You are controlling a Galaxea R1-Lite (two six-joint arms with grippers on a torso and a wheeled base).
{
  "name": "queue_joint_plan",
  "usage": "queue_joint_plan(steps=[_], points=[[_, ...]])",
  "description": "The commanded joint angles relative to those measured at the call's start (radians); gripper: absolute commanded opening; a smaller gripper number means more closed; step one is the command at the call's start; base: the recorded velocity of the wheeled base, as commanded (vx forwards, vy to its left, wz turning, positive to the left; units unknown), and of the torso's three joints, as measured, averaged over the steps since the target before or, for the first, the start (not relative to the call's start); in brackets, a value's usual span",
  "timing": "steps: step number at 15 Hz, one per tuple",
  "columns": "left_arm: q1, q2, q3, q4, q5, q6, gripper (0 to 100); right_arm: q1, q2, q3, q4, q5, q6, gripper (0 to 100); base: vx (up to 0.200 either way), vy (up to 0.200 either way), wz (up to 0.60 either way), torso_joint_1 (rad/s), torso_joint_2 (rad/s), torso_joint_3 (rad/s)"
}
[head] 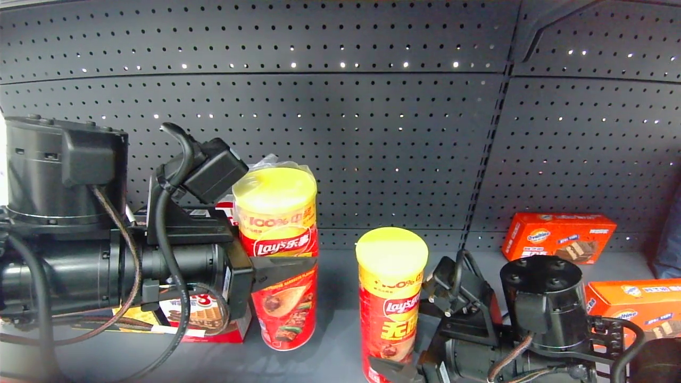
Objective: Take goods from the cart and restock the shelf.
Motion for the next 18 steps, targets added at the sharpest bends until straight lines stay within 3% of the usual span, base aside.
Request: queue_joint_plan(steps=[1,8,12,15,18], points=[[0.0,-0.002,0.0,0.0,0.0,0.0,0,0.004,-0.008,0.005,0.0,-0.001,-0.002,100,0.0,0.0,0.0,0.0,0.0,0.0],[0.0,-0.04,0.049,0.0,0.003,-0.001,0,0.009,-0.154,0.116,0.006,-0.014,0.0,100,0.0,0.0,0.0,0.0,0.0,0.0],[-0.009,-0.037,0.013,0.0,0.003,0.0,0,-0.003,-0.312,0.157,0.012,-0.015,0.0,100,0.0,0.0,0.0,0.0,0.0,0.0],[-0.008,-0.024,-0.023,0.0,0.001,-0.001,0,-0.091,-0.416,0.137,0.047,-0.015,0.0,100,0.0,0.0,0.0,0.0,0.0,0.0],[0.0,-0.028,-0.022,0.0,-0.003,-0.006,0,-0.24,-0.481,0.06,0.059,-0.043,0.0,100,0.0,0.0,0.0,0.0,0.0,0.0]])
